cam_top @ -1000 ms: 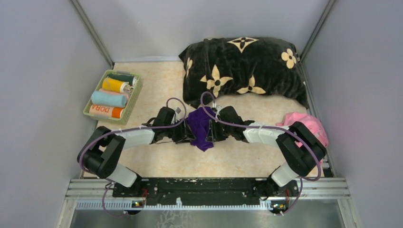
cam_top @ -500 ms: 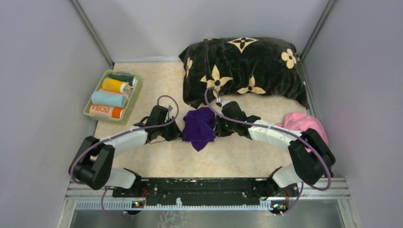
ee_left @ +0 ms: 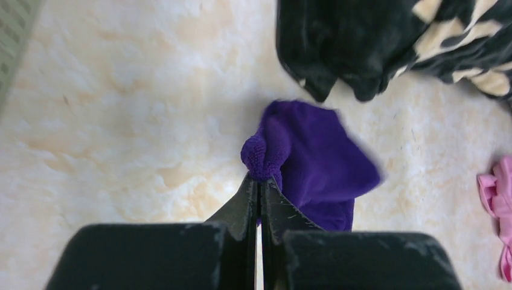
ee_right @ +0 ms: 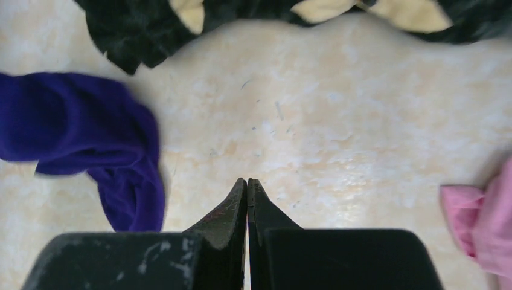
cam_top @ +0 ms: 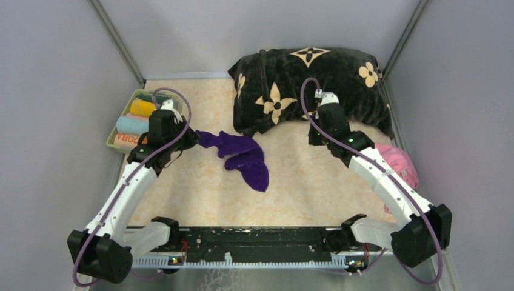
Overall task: Roll the towels
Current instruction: Fold the towel at the center of the board.
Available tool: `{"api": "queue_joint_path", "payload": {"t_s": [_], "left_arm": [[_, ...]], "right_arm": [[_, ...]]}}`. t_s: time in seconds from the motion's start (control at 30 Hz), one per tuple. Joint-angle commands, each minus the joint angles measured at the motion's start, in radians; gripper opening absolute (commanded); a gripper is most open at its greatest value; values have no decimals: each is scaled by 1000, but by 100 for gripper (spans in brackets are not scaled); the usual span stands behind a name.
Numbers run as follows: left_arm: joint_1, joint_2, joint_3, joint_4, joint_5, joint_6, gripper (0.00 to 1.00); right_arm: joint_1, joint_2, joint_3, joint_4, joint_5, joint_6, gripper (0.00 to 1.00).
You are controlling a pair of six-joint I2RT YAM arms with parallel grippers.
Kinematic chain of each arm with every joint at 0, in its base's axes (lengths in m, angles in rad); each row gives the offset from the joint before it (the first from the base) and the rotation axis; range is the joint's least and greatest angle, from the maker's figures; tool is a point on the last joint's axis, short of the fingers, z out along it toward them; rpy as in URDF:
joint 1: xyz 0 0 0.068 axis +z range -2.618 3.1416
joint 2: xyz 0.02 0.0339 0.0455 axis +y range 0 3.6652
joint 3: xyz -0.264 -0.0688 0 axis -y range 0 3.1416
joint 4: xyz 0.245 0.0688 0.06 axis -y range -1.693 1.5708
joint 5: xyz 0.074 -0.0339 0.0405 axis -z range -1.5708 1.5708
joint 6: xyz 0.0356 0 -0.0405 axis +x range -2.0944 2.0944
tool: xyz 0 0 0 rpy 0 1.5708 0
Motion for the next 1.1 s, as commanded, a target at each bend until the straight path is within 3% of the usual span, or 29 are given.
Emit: {"api": "queue_joint_path", "payload": {"t_s": [0.0,0.13,0.3,0.47,0.57,0.7,0.8,0.9,1.0,1.07], "left_arm": [[16,-7,132,-70,-53,102,0],[17,52,351,-79,-51,154,0],[17,154,688,-103,-12,200,0],[1,269,982,-46,249,157,0],[-109,343,1099,-34,309,136,0],[-291,413,1098,12,299,129,1],[-371,458,1033,50,319,107,7],[-422,482,959,87,348,86,24],[-453,473,885,125,369,80,50],[-454,446,825,126,341,90,57]], "right_arm": [[-17,-39,116,-37,85,-62,0],[-17,22,207,12,-68,-73,1],[-17,71,239,90,-242,-55,11],[-17,40,178,139,-262,-51,26],[-17,8,136,145,-228,-55,35],[-17,-43,76,154,-178,-50,45],[-17,-86,29,149,-119,-45,52],[-16,-125,-13,145,-49,-37,57],[-16,-153,-47,142,-12,-32,60],[-16,-161,-65,142,-15,-32,60]]}}
